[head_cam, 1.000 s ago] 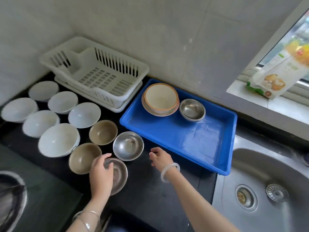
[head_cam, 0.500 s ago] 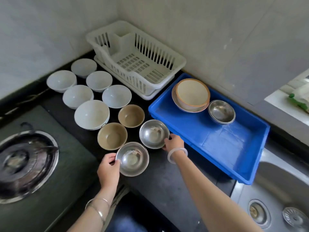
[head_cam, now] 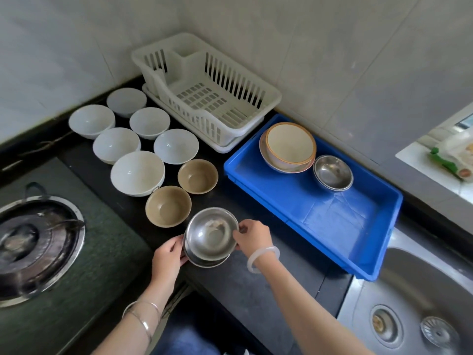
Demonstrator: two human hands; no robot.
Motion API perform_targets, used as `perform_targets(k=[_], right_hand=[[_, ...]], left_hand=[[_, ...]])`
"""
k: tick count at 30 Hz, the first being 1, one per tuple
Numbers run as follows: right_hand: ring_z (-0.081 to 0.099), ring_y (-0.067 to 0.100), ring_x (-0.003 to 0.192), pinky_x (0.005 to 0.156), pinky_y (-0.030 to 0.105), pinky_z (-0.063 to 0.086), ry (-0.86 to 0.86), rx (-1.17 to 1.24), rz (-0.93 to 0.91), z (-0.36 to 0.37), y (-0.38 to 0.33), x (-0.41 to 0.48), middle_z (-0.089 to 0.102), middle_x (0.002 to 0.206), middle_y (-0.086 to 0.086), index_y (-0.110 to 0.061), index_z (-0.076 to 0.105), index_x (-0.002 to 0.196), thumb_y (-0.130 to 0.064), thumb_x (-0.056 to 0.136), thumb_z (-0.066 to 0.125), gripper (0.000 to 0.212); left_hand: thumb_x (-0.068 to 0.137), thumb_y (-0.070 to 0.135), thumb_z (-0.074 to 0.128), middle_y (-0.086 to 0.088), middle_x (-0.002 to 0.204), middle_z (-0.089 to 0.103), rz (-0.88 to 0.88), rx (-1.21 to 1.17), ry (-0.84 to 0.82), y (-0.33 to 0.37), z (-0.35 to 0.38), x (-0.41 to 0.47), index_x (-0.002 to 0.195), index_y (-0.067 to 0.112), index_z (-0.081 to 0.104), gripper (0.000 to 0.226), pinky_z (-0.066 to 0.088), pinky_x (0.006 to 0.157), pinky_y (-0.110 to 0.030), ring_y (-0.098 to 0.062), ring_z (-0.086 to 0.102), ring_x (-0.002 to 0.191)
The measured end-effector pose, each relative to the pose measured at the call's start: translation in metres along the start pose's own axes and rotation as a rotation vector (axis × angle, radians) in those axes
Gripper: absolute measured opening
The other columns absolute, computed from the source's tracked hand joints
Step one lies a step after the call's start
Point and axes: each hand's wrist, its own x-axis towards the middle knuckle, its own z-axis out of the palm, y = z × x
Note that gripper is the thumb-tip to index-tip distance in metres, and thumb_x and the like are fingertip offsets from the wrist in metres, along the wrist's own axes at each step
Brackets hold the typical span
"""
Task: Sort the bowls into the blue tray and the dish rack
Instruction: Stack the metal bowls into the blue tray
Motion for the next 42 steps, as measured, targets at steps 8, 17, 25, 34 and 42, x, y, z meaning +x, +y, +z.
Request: perform_targets(k=[8, 17, 25, 34, 42], right_hand=[[0.069, 0.025, 0.074, 0.067, 0.031, 0.055, -0.055, -0.117, 0.011, 0.014, 0.005, 0.001, 0.070, 0.081, 0.009, -0.017, 0.059, 0.082, -0.016, 0.085, 0.051, 0.008], [0.069, 0.021, 0.083, 0.071, 0.032, 0.060, -0.229, 0.238, 0.181, 0.019, 0.021, 0.007, 0.063, 0.099, 0.001, -0.020, 0.051, 0.126, -0.026, 0.092, 0.055, 0.035], [0.071, 0.015, 0.076, 0.054, 0.021, 0.057, -0.147, 0.533, 0.183, -0.008, 0.024, 0.009, 0.068, 0.100, 0.002, -0.019, 0.058, 0.122, -0.023, 0.090, 0.059, 0.033], [0.066, 0.009, 0.047, 0.045, 0.016, 0.051, 0.227, 0.713, 0.095, -0.105, 0.037, 0.032, 0.065, 0.086, -0.001, -0.018, 0.063, 0.104, -0.025, 0.092, 0.055, 0.016], [0.061, 0.007, 0.040, 0.048, 0.016, 0.054, 0.519, 0.753, 0.172, -0.185, 0.079, 0.065, 0.063, 0.094, 0.010, -0.010, 0.058, 0.115, -0.020, 0.094, 0.050, 0.024]], left_hand=[[0.094, 0.011, 0.050, -0.008, 0.099, 0.066, 0.001, 0.024, -0.033, 0.000, -0.001, 0.000, 0.109, 0.010, 0.064, 0.020, 0.052, 0.077, -0.034, -0.021, 0.062, 0.093], [0.093, 0.010, 0.052, -0.002, 0.094, 0.063, -0.049, 0.088, -0.067, 0.003, -0.001, 0.005, 0.115, 0.010, 0.061, 0.024, 0.052, 0.073, -0.031, -0.013, 0.060, 0.088], [0.093, 0.017, 0.053, 0.005, 0.091, 0.063, 0.043, 0.178, -0.170, 0.037, 0.025, 0.003, 0.084, 0.026, 0.063, 0.016, 0.052, 0.059, -0.019, -0.009, 0.060, 0.086], [0.092, 0.015, 0.054, -0.003, 0.090, 0.064, 0.157, 0.250, -0.447, 0.104, 0.146, 0.005, 0.089, 0.015, 0.059, 0.005, 0.055, 0.057, -0.017, -0.010, 0.063, 0.082], [0.091, 0.004, 0.051, -0.010, 0.100, 0.063, 0.167, 0.360, -0.640, 0.114, 0.276, -0.002, 0.107, 0.003, 0.059, 0.018, 0.055, 0.069, -0.019, -0.020, 0.062, 0.092]])
